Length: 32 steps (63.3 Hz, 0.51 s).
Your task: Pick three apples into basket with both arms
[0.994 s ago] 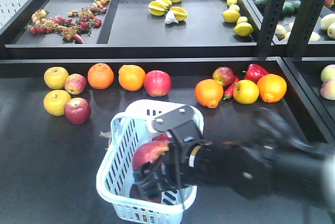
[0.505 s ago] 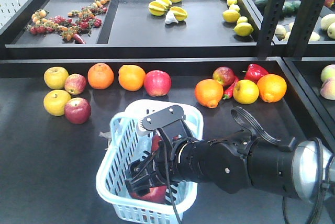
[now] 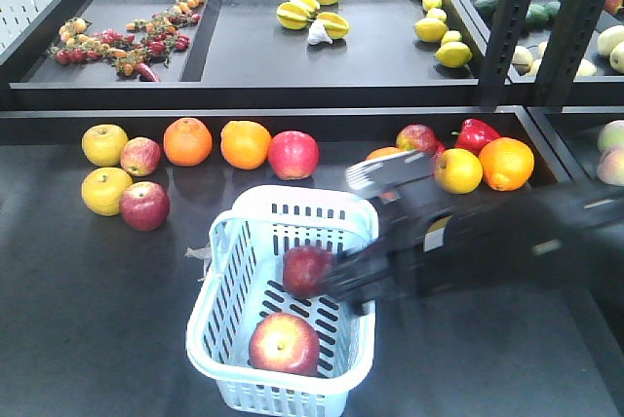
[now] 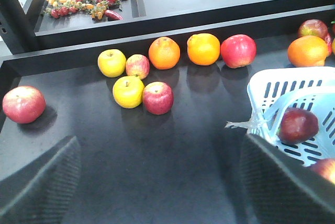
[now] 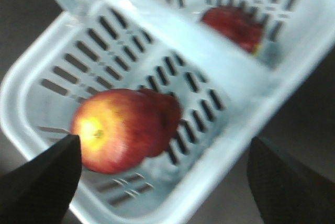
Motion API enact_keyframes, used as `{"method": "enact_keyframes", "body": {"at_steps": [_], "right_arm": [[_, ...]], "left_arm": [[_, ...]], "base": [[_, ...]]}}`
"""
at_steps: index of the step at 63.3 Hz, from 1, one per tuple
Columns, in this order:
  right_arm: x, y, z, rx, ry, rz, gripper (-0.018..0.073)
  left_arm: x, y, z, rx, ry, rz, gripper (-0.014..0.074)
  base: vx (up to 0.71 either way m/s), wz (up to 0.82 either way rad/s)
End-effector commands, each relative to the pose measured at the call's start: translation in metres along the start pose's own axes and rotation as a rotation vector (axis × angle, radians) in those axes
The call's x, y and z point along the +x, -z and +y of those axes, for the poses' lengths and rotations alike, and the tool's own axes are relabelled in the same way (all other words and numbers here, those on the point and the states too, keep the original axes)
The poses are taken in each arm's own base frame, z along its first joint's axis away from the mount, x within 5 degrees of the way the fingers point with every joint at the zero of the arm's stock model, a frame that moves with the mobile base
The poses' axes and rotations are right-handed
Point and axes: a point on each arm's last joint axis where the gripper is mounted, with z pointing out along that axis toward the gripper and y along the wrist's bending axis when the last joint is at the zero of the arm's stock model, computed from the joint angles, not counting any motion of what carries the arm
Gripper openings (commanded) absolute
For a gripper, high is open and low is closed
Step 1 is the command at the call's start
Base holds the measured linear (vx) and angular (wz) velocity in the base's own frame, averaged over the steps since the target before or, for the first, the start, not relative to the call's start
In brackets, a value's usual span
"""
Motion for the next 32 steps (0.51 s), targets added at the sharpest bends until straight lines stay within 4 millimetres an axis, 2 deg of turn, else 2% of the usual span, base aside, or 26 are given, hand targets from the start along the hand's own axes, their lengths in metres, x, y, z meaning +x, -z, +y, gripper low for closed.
{"method": "enact_keyframes", "body": {"at_steps": [1, 16, 21, 32], "right_arm": [[-0.009, 0.039, -0.018, 0.072, 0.008, -0.065, 0.0585], [0.011, 0.113, -0.058, 0.332, -0.037, -0.065, 0.0574], [0.019, 0.138, -0.063, 0.381, -0.066, -0.107, 0.0575], [0.04, 0.18, -0.065, 0.454, -0.095, -0.16, 0.0575]], "left_arm": [[-0.012, 0.005, 0.0, 0.012, 0.002, -0.082, 0.0585], [-0.012, 0.005, 0.0, 0.012, 0.002, -0.082, 0.0585], [-0.012, 0.005, 0.0, 0.012, 0.002, -0.082, 0.0585], [-0.012, 0.005, 0.0, 0.012, 0.002, -0.082, 0.0585]], "base": [[0.0, 0.0], [0.0, 0.0], [0.0, 0.0], [0.0, 0.0]]}}
